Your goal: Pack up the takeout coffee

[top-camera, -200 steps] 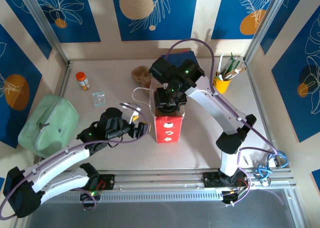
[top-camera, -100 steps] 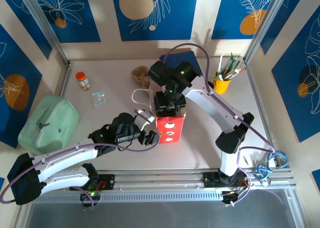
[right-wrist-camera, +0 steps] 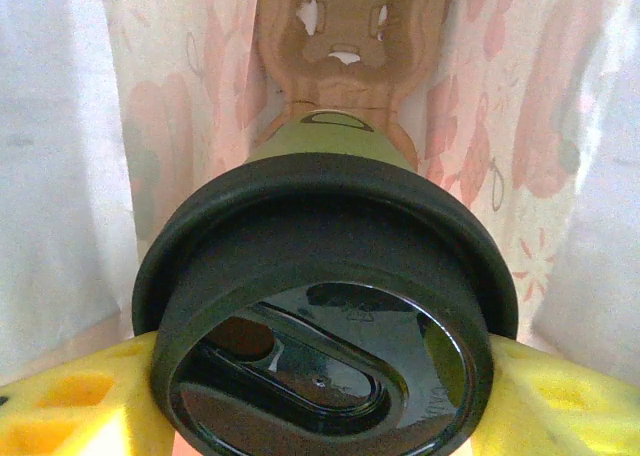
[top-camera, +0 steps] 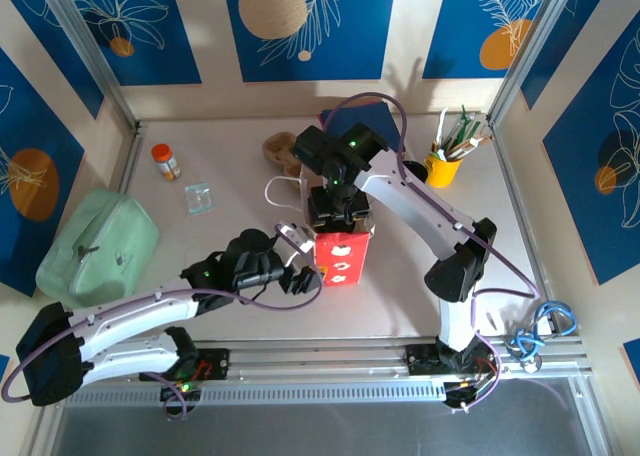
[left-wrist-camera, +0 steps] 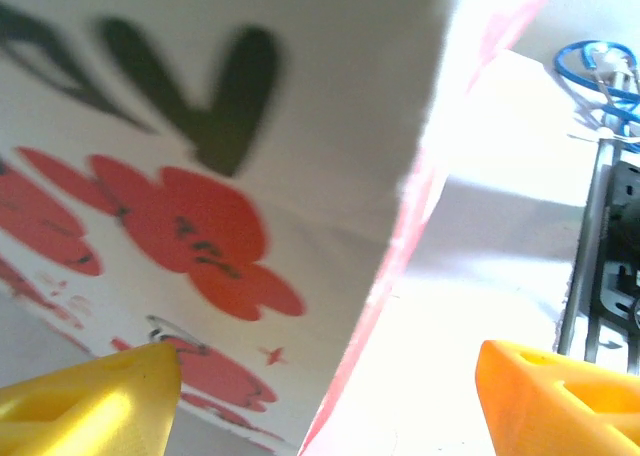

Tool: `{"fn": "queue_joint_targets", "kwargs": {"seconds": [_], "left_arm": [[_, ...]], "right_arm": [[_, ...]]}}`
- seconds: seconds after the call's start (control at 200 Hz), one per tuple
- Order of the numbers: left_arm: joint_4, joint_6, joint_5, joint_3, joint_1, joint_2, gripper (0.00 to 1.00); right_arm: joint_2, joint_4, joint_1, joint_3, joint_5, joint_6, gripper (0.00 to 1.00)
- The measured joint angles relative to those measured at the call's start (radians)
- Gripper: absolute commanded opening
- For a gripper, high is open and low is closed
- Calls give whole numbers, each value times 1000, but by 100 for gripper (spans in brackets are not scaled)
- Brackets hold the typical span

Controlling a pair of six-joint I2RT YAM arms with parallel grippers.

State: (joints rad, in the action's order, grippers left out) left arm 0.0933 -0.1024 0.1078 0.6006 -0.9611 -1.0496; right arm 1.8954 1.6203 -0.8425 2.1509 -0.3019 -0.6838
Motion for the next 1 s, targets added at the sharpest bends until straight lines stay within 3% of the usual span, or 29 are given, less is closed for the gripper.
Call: {"fn": "queue_joint_targets", "kwargs": {"seconds": [0.62,1.0], "left_arm": [[32,87,48,0,-67,-28,76],[-53,154,14,0,-67,71,77]], "right_arm": [[6,0,20,-34,27,33,63],[25,0,20,-32,34,135,63]]}}
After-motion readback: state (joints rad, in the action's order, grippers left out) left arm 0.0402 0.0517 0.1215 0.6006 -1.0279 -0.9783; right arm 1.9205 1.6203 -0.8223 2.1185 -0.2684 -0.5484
